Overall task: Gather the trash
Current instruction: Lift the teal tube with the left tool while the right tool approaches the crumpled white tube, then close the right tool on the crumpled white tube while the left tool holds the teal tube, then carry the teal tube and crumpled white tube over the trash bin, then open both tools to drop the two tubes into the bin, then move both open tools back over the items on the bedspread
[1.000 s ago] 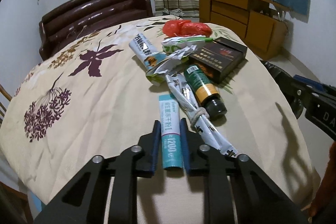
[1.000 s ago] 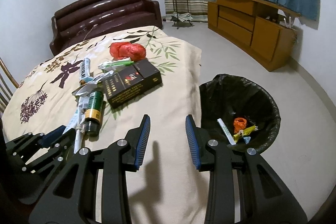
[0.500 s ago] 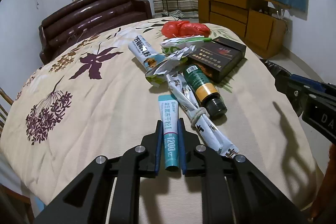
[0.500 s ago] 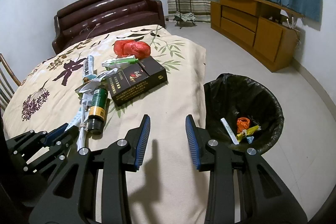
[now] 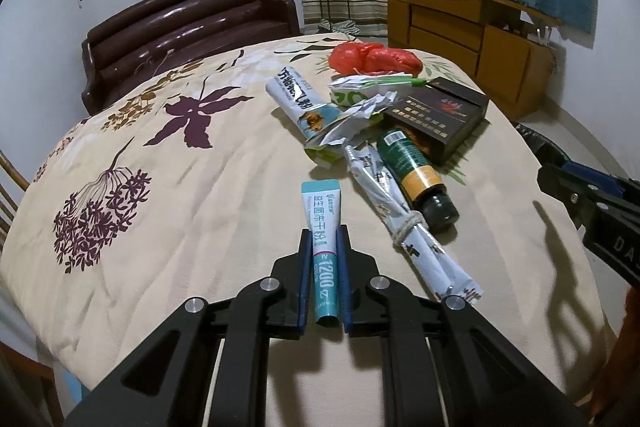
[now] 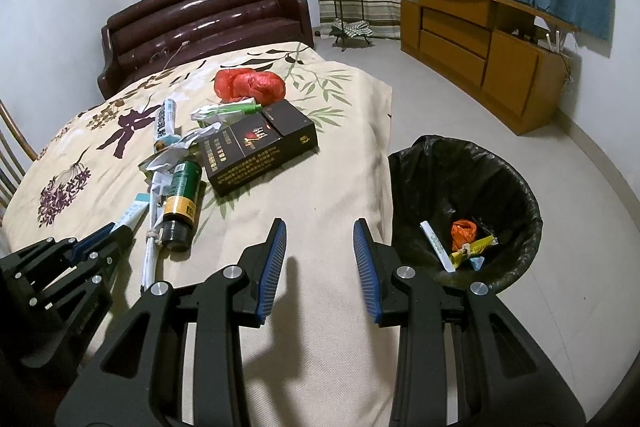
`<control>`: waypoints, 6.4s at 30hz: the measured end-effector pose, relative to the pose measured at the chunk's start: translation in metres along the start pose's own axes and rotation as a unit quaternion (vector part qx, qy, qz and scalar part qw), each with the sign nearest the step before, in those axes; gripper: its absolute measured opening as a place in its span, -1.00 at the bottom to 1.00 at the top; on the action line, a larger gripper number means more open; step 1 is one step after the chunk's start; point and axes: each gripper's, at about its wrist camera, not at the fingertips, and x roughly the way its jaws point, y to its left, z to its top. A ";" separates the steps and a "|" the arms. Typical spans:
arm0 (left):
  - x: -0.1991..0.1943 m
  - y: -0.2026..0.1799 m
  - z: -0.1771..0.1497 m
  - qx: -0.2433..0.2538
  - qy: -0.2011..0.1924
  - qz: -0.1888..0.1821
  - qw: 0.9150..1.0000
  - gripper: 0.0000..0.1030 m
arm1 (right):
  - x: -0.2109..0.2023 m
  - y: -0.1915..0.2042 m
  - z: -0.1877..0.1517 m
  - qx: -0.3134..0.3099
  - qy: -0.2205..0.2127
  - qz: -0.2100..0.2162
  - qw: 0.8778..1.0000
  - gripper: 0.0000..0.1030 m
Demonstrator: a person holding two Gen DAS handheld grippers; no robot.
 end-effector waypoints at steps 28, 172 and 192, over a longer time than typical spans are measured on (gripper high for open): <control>0.006 0.030 0.000 -0.028 0.006 -0.007 1.000 -0.75 | 0.008 -0.001 -0.008 -0.003 0.011 -0.005 1.000 -0.34; 0.050 -0.198 0.110 0.059 -0.035 -0.135 0.988 -0.72 | 0.037 -0.183 0.041 0.084 -0.022 -0.098 0.991 -0.65; 0.052 -0.189 0.107 0.037 -0.018 -0.123 0.992 -0.10 | 0.040 -0.194 0.033 0.109 -0.012 -0.093 0.990 -0.47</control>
